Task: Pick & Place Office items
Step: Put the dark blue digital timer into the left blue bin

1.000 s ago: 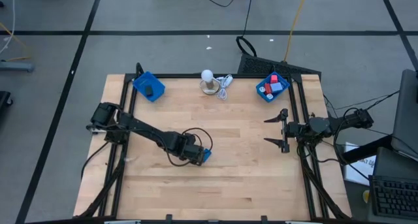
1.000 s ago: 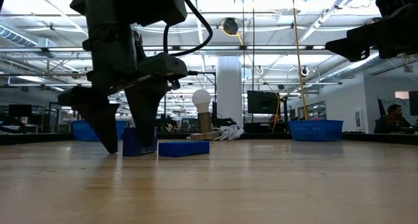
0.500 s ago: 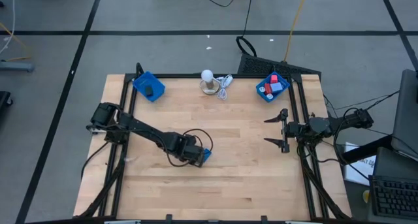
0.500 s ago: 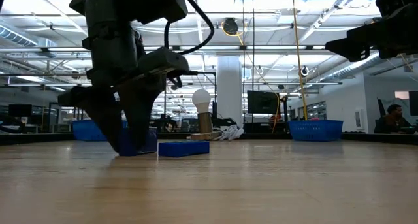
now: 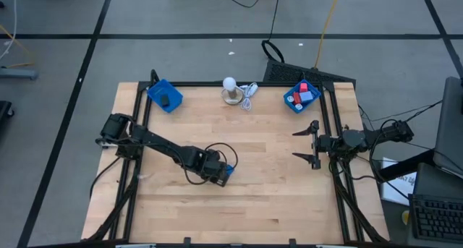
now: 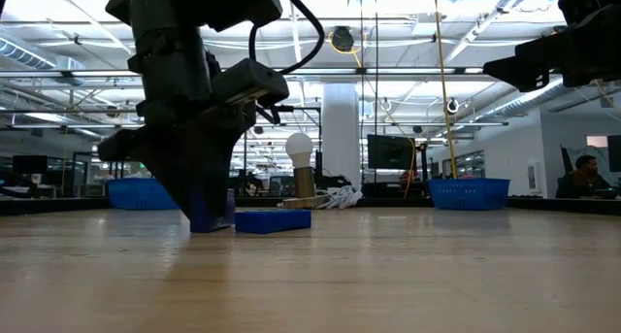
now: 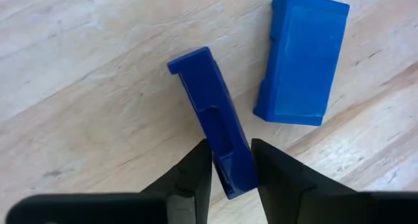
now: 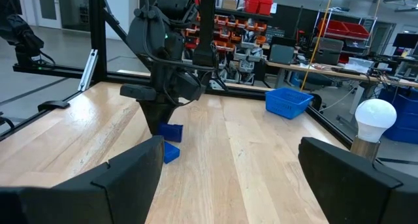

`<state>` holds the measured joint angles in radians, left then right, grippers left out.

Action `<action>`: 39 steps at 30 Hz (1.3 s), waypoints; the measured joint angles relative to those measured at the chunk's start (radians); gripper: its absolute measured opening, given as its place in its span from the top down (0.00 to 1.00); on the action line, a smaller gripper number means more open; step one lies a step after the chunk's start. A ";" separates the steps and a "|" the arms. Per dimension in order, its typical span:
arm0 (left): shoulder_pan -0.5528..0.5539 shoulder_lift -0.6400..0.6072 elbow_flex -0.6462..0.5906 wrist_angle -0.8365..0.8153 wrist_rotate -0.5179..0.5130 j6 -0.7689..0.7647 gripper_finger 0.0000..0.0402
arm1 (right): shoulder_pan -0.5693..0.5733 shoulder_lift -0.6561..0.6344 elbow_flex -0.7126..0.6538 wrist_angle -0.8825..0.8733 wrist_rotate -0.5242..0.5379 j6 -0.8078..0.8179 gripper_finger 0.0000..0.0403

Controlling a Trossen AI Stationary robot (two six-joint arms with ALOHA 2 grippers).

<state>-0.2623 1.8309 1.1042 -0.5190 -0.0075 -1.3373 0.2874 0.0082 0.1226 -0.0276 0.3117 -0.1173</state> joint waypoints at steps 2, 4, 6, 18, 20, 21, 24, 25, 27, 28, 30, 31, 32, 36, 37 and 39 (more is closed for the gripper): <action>0.000 0.000 0.000 0.000 0.000 -0.011 0.73 | 0.000 0.000 0.000 0.000 0.000 0.000 0.15; 0.000 0.000 0.000 0.000 0.001 -0.029 0.71 | 0.000 0.000 0.000 0.000 0.000 0.000 0.15; 0.000 0.000 0.000 0.000 0.009 -0.033 0.68 | 0.000 0.000 0.000 0.000 0.000 0.000 0.15; 0.000 0.000 0.000 -0.001 0.017 -0.049 0.40 | 0.000 0.000 0.000 0.000 0.000 0.000 0.15; 0.000 0.000 0.000 -0.001 0.017 -0.048 0.38 | 0.000 0.000 0.000 0.000 0.000 0.000 0.15; 0.000 0.000 0.000 -0.001 0.017 -0.048 0.37 | 0.000 0.000 0.000 0.000 0.000 0.000 0.15; 0.000 0.000 0.000 -0.002 0.017 -0.048 0.37 | 0.000 0.000 0.000 0.000 0.000 0.000 0.15; 0.000 0.000 0.000 -0.002 0.017 -0.048 0.37 | 0.000 0.000 0.000 0.000 0.000 0.000 0.15; 0.000 0.000 0.000 -0.004 0.017 -0.049 0.39 | 0.000 0.000 0.000 0.000 0.000 0.000 0.15; 0.000 0.000 0.000 -0.004 0.017 -0.049 0.41 | 0.000 0.000 0.000 0.000 0.000 0.000 0.15; 0.000 0.000 0.000 -0.005 0.021 -0.047 0.44 | 0.000 0.000 0.000 0.000 0.000 0.000 0.15; 0.000 0.000 0.000 -0.005 0.027 -0.045 0.46 | 0.000 0.000 0.000 0.000 0.000 0.000 0.15; 0.000 0.000 0.000 -0.008 0.031 -0.046 0.48 | 0.000 0.000 0.000 0.000 0.000 0.000 0.15; 0.000 0.000 0.000 -0.012 0.033 -0.046 0.57 | 0.000 0.000 0.000 0.000 0.000 0.000 0.15; 0.000 0.000 0.000 -0.012 0.033 -0.046 0.59 | 0.000 0.000 0.000 0.000 0.000 0.000 0.15; 0.000 0.000 0.000 -0.012 0.033 -0.046 0.64 | 0.000 0.000 0.000 0.000 0.000 0.000 0.15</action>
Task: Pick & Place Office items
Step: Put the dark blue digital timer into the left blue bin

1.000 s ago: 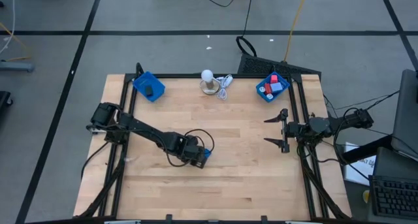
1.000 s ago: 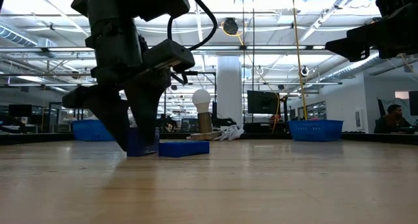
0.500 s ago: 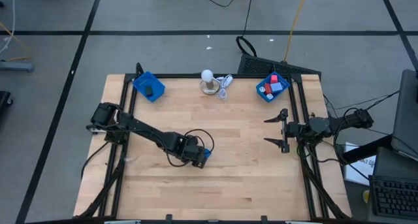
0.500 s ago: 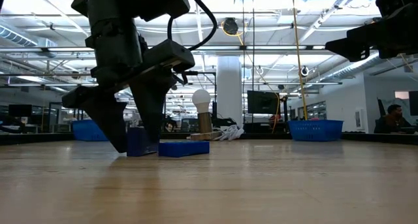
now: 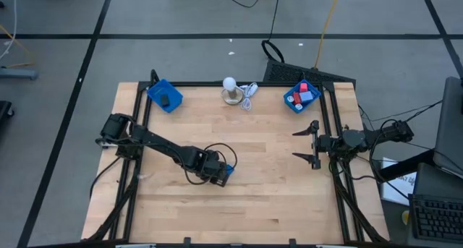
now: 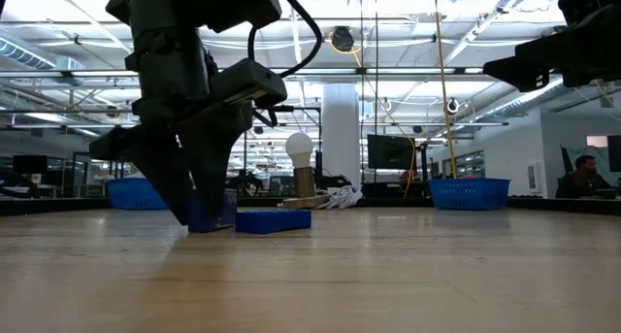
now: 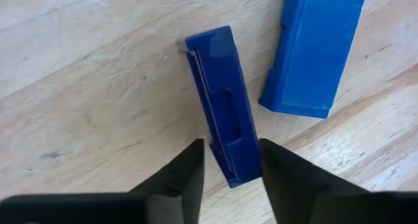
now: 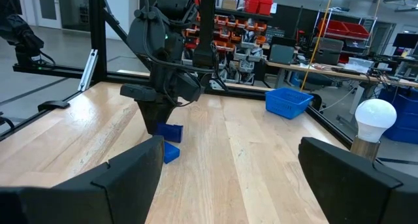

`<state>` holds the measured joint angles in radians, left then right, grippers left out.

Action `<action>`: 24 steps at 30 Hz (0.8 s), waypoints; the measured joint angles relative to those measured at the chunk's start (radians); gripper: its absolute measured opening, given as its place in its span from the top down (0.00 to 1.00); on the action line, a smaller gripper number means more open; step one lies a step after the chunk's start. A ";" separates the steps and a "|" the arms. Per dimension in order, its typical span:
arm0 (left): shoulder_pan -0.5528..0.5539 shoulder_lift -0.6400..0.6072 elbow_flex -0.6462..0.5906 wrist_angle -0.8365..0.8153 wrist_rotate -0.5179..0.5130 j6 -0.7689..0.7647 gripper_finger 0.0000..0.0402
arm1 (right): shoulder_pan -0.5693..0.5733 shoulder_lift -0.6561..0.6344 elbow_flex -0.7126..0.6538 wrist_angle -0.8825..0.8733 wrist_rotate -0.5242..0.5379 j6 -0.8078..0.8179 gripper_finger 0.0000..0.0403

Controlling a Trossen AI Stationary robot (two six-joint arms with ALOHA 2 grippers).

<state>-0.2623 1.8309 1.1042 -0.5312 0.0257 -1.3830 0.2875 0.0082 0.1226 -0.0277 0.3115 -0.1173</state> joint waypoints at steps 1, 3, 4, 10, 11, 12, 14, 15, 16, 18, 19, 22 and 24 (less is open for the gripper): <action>0.000 0.000 0.000 0.000 0.000 0.000 0.67 | 0.000 0.000 0.000 0.000 0.000 0.000 0.15; 0.000 0.000 0.000 0.000 0.000 0.012 0.72 | 0.000 0.000 0.000 0.000 0.000 0.000 0.15; 0.000 0.000 0.000 0.000 -0.002 0.019 0.75 | 0.000 0.000 0.000 0.000 0.000 0.000 0.15; 0.000 0.000 0.000 0.002 -0.039 0.046 0.85 | 0.000 0.000 0.000 0.000 0.000 0.000 0.15; 0.000 0.000 0.000 0.002 -0.041 0.046 0.85 | 0.000 0.000 0.000 0.000 0.000 0.000 0.15; 0.000 0.000 0.000 0.002 -0.042 0.046 0.85 | 0.000 0.000 0.000 0.000 0.000 0.000 0.15; 0.000 0.000 0.000 0.001 -0.042 0.050 0.83 | 0.000 0.000 0.000 0.000 0.000 0.000 0.15; 0.000 0.000 0.000 0.001 -0.042 0.059 0.82 | 0.000 0.000 0.000 0.000 0.000 0.000 0.15; 0.000 0.000 0.000 0.000 -0.042 0.069 0.80 | 0.000 0.000 0.000 0.000 0.000 0.000 0.15; 0.000 0.000 0.000 0.000 -0.043 0.086 0.79 | 0.000 0.000 0.000 0.000 0.000 0.000 0.15; 0.001 0.000 0.000 0.001 -0.043 0.093 0.79 | 0.000 0.000 0.000 0.000 0.000 0.000 0.15; 0.013 0.000 0.000 0.008 -0.047 0.107 0.84 | 0.000 0.000 0.000 0.000 0.000 0.000 0.15; 0.019 0.000 0.000 0.011 -0.065 0.121 0.86 | 0.000 0.000 0.000 0.000 0.000 0.000 0.15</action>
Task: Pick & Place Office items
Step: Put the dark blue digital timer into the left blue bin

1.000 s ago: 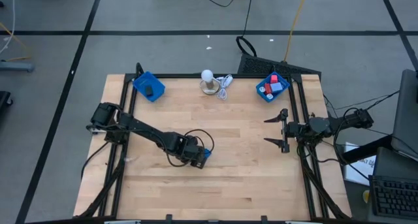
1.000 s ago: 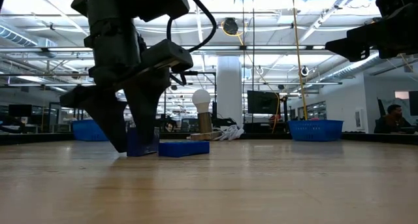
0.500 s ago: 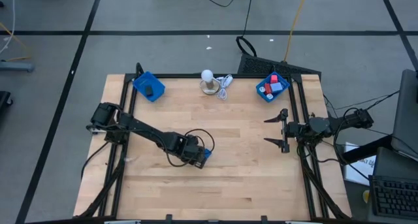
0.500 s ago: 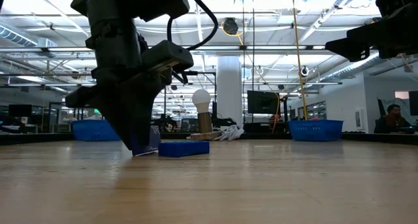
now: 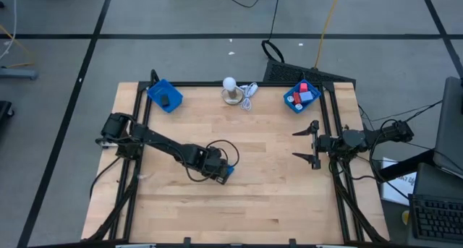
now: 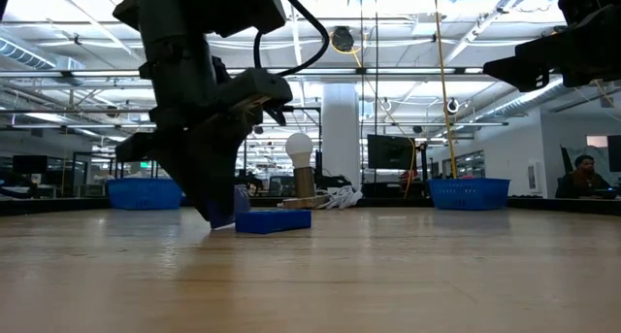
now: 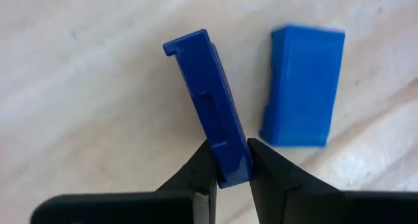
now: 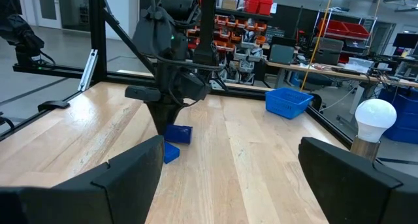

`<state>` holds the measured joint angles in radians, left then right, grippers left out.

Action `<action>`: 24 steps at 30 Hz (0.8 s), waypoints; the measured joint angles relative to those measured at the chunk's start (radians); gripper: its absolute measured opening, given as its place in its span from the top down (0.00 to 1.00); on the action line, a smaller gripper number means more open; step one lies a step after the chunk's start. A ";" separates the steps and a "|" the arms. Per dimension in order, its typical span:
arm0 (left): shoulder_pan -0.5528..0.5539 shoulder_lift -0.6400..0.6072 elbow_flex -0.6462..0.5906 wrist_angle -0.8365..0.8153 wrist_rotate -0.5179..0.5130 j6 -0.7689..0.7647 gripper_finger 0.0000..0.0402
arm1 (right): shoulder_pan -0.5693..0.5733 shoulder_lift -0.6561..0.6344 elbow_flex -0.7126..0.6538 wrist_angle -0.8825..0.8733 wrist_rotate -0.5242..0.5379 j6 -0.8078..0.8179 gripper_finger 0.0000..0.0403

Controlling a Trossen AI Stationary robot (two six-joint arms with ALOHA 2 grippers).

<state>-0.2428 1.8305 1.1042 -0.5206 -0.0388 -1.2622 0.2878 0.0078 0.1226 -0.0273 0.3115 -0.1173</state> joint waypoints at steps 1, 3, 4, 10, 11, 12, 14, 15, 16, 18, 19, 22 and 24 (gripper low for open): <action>0.003 0.000 0.000 0.000 -0.012 0.007 0.86 | 0.000 0.000 0.000 0.000 0.000 0.000 0.15; 0.002 0.000 0.000 0.000 -0.038 0.022 0.86 | 0.000 0.000 0.000 0.000 0.000 0.000 0.15; 0.002 0.000 0.000 0.000 -0.047 0.028 0.86 | 0.000 0.000 0.000 0.000 0.000 0.000 0.15; -0.002 -0.035 0.000 -0.005 -0.071 0.067 0.84 | 0.000 0.000 0.000 0.000 0.000 0.000 0.15; -0.002 -0.047 0.000 -0.005 -0.080 0.074 0.84 | 0.000 0.000 0.000 0.000 0.000 0.000 0.15; -0.003 -0.065 0.000 -0.004 -0.093 0.082 0.84 | 0.000 0.000 0.000 0.000 0.000 0.000 0.15; -0.006 -0.107 0.000 0.001 -0.127 0.111 0.85 | 0.000 0.000 0.000 0.000 0.000 0.000 0.15; -0.008 -0.129 0.000 0.006 -0.150 0.129 0.85 | 0.000 0.000 0.000 0.000 0.000 0.000 0.15; -0.011 -0.151 0.000 0.015 -0.173 0.150 0.85 | 0.000 0.000 0.000 0.000 0.000 0.000 0.15; -0.019 -0.193 0.000 0.060 -0.227 0.218 0.85 | 0.000 0.000 0.000 0.000 0.000 0.000 0.15; -0.026 -0.210 0.000 0.100 -0.256 0.271 0.85 | 0.000 0.000 0.000 0.000 0.000 0.000 0.15; -0.056 -0.228 0.001 0.279 -0.308 0.493 0.85 | 0.000 0.000 0.000 0.000 0.000 0.000 0.15; -0.071 -0.222 0.001 0.384 -0.305 0.601 0.85 | 0.000 0.000 0.000 0.000 0.000 0.000 0.15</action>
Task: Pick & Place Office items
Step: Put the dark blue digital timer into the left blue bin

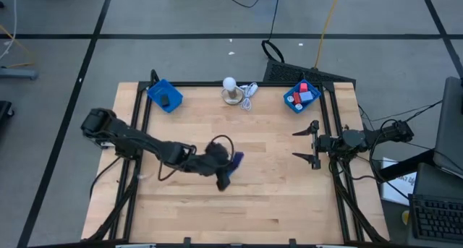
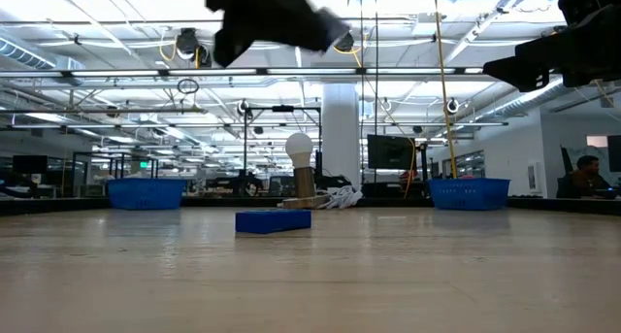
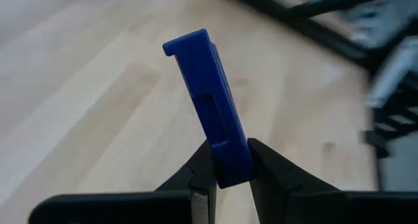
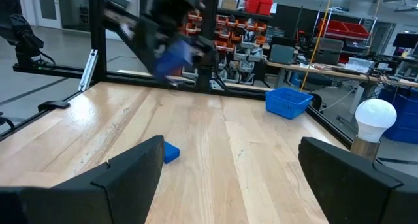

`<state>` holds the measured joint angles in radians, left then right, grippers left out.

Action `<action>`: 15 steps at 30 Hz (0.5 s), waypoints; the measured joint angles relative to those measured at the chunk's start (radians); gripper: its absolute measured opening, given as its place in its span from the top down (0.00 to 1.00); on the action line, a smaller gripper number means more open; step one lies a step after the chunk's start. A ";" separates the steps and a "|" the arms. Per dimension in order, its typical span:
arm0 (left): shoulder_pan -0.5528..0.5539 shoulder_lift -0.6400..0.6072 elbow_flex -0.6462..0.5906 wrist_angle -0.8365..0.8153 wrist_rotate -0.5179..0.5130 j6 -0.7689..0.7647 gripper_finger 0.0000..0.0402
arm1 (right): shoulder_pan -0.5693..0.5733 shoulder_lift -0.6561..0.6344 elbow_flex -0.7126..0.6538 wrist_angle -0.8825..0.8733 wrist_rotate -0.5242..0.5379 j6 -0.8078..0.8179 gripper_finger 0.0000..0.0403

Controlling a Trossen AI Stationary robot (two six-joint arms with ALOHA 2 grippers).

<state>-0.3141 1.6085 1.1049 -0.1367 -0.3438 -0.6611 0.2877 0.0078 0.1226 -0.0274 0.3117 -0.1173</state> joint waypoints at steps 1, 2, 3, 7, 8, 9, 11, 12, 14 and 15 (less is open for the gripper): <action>-0.004 0.008 0.000 0.051 0.005 0.034 0.85 | 0.000 0.000 0.000 0.000 0.000 0.000 0.15; -0.005 0.011 0.000 0.086 0.007 0.059 0.85 | 0.000 0.000 0.000 0.000 0.000 0.000 0.15; -0.007 0.012 -0.001 0.105 0.007 0.079 0.85 | 0.000 0.000 0.000 0.000 0.000 0.000 0.15; -0.017 0.010 -0.036 0.240 0.006 0.154 0.85 | 0.000 0.000 0.000 0.000 0.000 0.000 0.15; -0.022 0.010 -0.053 0.288 0.007 0.174 0.85 | 0.000 0.000 0.000 0.000 0.000 0.000 0.15; -0.024 0.011 -0.073 0.348 0.017 0.196 0.85 | 0.000 0.000 0.000 0.000 0.000 0.000 0.15; -0.025 0.011 -0.122 0.477 0.039 0.218 0.85 | 0.000 0.000 0.000 0.000 0.000 0.000 0.15; -0.022 0.010 -0.150 0.532 0.039 0.218 0.85 | 0.000 0.000 0.000 0.000 0.000 0.000 0.15; -0.016 0.010 -0.209 0.615 0.038 0.214 0.85 | 0.000 0.000 0.000 0.000 0.000 0.000 0.15; -0.014 0.008 -0.240 0.645 0.037 0.212 0.85 | 0.000 0.000 0.000 0.000 0.000 0.000 0.15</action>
<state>-0.3276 1.6165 0.8651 0.5078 -0.3065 -0.4493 0.2878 0.0078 0.1226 -0.0273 0.3119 -0.1173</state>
